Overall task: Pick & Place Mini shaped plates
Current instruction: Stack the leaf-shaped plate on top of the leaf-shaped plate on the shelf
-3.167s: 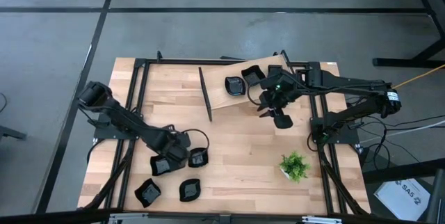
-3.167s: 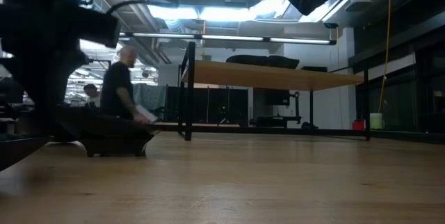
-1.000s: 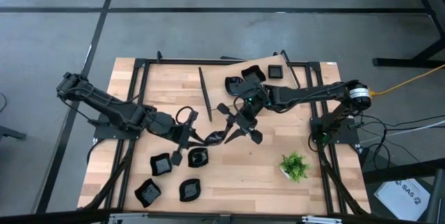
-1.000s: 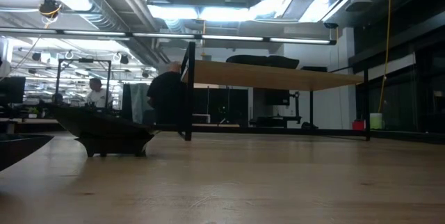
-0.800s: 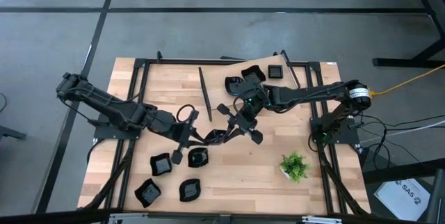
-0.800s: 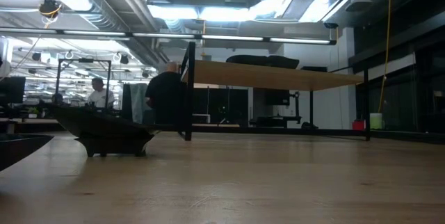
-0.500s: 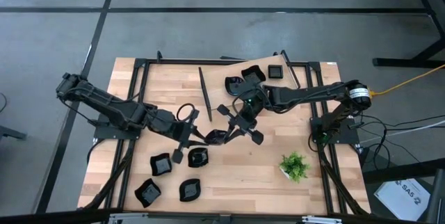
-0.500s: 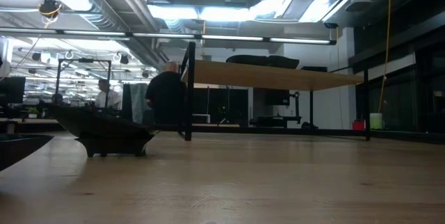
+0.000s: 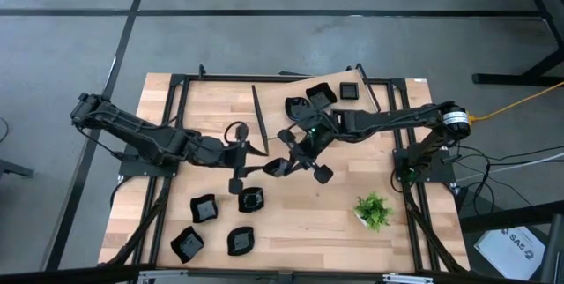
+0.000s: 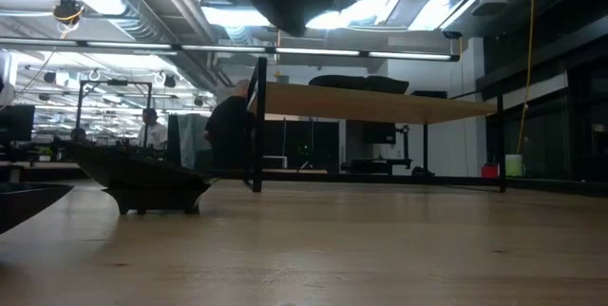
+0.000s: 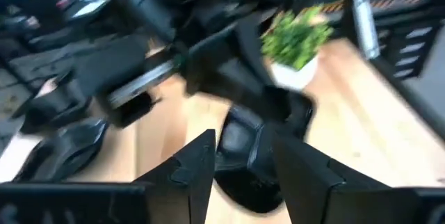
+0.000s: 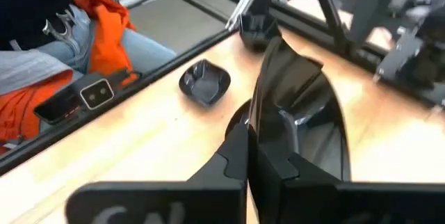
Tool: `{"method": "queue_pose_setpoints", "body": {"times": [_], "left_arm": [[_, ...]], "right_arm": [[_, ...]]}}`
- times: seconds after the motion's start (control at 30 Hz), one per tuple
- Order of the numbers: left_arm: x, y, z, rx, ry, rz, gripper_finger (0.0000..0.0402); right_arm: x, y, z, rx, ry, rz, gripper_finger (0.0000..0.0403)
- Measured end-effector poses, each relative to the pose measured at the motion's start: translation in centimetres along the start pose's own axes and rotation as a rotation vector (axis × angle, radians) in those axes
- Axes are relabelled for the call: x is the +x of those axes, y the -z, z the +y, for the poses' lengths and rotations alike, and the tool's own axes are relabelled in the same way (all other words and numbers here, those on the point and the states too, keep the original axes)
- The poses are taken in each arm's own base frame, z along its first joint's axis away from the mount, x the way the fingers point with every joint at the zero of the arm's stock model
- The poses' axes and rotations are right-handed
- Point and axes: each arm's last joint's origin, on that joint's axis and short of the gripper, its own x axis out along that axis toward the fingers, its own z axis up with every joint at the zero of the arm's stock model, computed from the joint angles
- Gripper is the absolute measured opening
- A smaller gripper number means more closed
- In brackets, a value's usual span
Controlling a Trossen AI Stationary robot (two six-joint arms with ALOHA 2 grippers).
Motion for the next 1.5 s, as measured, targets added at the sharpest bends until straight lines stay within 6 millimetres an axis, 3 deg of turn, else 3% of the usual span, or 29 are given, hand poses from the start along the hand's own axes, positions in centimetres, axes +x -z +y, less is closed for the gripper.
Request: {"method": "queue_pose_setpoints", "body": {"times": [0.57,1.03,1.3,1.5], "left_arm": [[-0.4,3.4,0.6,-0.3,-0.086,0.334,0.0141],[-0.5,3.7,0.6,-0.304,-0.091,0.36,0.0134],[-0.5,3.8,0.6,-0.313,-0.096,0.376,0.0133],[-0.6,4.0,0.7,-0.297,-0.124,0.396,0.0132]], "right_arm": [[-0.6,0.3,0.3,0.122,0.063,0.121,0.0004],[-3.5,-3.0,-0.2,0.146,0.165,0.298,0.0009],[-5.5,-3.5,0.1,0.188,0.256,0.497,0.0009],[-6.6,-3.3,-0.9,0.194,0.406,0.546,0.0009]]}}
